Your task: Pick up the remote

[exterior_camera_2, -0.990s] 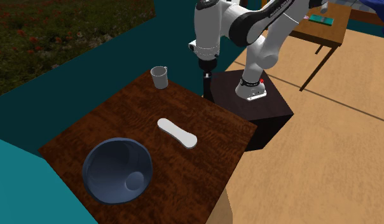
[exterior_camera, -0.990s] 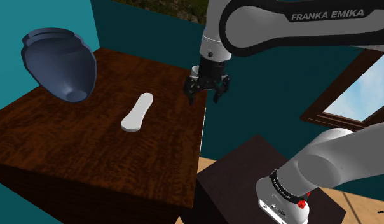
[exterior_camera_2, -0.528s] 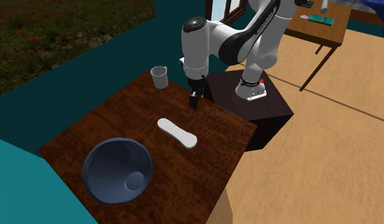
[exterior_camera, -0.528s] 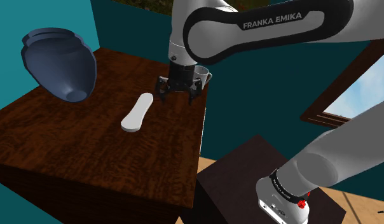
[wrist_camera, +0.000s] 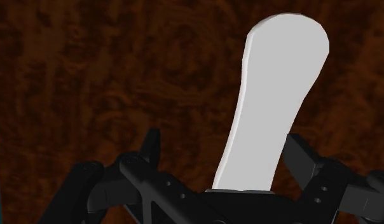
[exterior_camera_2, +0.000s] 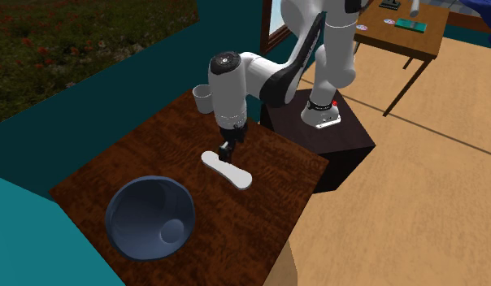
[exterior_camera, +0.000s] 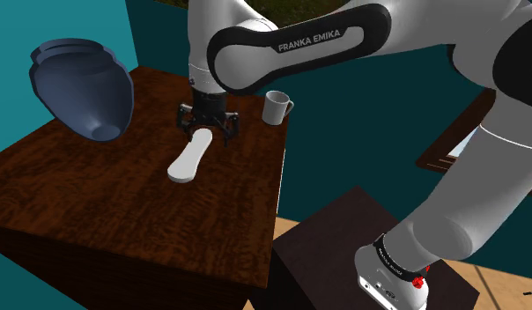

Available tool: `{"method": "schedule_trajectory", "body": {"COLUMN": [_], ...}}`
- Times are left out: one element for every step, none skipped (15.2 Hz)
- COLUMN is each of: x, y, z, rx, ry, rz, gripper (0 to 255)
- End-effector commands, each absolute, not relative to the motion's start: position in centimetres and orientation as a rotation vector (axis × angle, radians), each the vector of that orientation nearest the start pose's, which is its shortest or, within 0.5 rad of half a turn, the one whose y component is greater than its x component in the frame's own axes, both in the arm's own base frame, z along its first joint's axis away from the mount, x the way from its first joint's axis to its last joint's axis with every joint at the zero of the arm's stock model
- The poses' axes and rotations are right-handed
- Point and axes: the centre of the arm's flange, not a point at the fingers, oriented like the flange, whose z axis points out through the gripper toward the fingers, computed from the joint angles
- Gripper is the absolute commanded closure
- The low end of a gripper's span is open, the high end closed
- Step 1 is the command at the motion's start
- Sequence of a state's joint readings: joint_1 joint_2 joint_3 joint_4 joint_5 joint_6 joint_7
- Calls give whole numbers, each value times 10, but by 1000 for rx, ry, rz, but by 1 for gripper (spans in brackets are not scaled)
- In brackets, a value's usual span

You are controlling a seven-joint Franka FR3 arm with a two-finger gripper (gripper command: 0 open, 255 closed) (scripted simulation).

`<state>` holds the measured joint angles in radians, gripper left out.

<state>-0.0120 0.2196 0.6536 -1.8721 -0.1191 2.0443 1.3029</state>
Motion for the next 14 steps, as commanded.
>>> {"method": "schedule_trajectory", "body": {"x": [517,527,536,536,536,536,536,536,536,536,536,536,536,536], "y": [353,360,366,366,366,366,366,366,366,366,366,366,366,365], "z": [409,405,401,395,390,385,380,374,369,364,361,361,361,360], "rx": [-2953,-2942,-2930,-2930,-2930,-2930,-2930,-2930,-2930,-2930,-2930,-2930,-2930,-2930], "ry": [1019,1050,1079,1079,1079,1079,1079,1079,1079,1079,1079,1079,1079,1079], "rz": [17,9,3,3,3,3,3,3,3,3,3,3,3,3], "gripper": [0,0,0,0,0,0,0,0,0,0,0,0,0,255]}}
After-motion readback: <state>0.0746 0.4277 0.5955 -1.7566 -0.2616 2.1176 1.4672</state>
